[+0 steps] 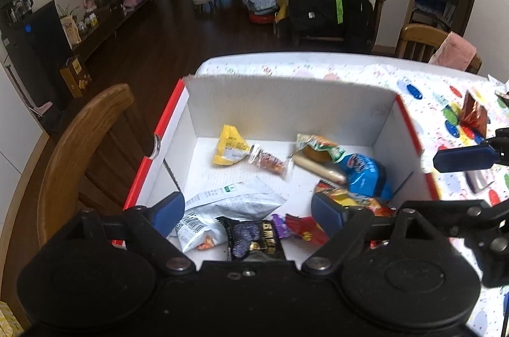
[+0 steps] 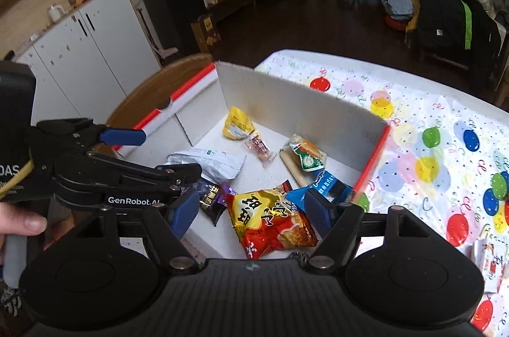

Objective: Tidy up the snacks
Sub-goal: 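Move both tools away from the box toward the remaining snacks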

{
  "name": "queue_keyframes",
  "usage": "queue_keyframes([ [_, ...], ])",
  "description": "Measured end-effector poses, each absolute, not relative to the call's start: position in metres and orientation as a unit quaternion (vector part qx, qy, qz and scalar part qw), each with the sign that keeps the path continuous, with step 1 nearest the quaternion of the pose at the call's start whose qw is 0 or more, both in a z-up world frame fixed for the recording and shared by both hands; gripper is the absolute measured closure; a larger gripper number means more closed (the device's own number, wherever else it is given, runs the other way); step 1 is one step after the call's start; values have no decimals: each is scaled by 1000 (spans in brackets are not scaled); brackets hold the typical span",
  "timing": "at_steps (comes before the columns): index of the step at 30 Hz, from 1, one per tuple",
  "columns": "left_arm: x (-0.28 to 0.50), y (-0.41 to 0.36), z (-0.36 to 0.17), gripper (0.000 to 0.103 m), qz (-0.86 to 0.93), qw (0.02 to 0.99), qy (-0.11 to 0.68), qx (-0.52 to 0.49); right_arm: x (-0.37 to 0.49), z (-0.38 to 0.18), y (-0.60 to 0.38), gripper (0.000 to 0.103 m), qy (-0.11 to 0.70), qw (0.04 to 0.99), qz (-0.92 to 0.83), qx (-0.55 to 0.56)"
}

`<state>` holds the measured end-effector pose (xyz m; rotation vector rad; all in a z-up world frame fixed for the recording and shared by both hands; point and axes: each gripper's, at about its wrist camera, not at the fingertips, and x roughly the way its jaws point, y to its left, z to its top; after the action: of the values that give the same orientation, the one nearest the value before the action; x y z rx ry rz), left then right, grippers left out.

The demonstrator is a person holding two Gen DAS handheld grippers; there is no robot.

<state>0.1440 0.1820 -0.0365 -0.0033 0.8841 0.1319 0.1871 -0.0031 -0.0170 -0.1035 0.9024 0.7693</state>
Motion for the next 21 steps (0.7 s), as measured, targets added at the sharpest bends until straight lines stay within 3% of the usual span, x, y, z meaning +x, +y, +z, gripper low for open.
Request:
queue_keyframes([
  [11,124,143,-1,1,59,926,372,-12,168,17,-63,22,387,842,375,-19],
  [21,123,72,15,0,23,943,331,-22,147,30,-146,19,345,867,359,-22],
])
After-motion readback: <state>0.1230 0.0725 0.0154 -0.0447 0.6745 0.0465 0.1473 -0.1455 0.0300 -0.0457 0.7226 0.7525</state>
